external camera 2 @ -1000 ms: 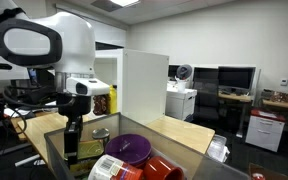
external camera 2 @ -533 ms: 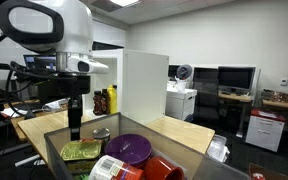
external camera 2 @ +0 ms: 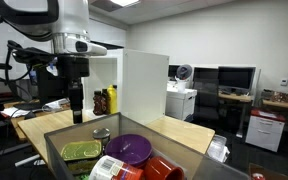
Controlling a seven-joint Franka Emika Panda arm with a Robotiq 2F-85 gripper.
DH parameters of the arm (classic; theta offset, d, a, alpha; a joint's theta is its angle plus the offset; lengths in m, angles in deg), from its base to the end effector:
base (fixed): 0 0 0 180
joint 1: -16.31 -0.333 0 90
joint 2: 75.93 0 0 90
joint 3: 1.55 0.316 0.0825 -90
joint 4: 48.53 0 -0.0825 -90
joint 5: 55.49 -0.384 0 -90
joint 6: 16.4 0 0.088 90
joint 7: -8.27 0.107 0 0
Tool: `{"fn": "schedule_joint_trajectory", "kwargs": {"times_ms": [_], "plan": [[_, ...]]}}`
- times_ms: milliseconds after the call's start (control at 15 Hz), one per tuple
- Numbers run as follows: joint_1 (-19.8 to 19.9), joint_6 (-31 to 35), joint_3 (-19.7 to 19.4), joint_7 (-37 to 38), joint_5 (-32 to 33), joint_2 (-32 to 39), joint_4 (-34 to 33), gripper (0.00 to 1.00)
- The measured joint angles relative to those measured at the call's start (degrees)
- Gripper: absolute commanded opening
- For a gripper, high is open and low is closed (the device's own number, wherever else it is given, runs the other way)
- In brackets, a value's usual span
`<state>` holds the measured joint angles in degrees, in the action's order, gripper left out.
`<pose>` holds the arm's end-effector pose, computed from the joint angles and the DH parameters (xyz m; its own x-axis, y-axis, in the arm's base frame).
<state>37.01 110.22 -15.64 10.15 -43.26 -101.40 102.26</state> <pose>0.3191 -0.2266 0.3891 0.8818 -0.4713 0.0154 -0.4712 -0.8794 0.0677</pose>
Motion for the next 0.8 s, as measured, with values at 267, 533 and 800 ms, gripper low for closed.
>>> {"fn": "schedule_joint_trajectory", "kwargs": {"times_ms": [267, 533, 800], "plan": [[0.2, 0.0, -1.7, 0.0, -0.1, 0.0, 0.1, 1.00], [0.3, 0.3, -4.3, 0.0, -0.5, 0.3, 0.9, 1.00], [0.3, 2.4, -6.3, 0.0, -1.1, 0.9, 3.1, 1.00]]}}
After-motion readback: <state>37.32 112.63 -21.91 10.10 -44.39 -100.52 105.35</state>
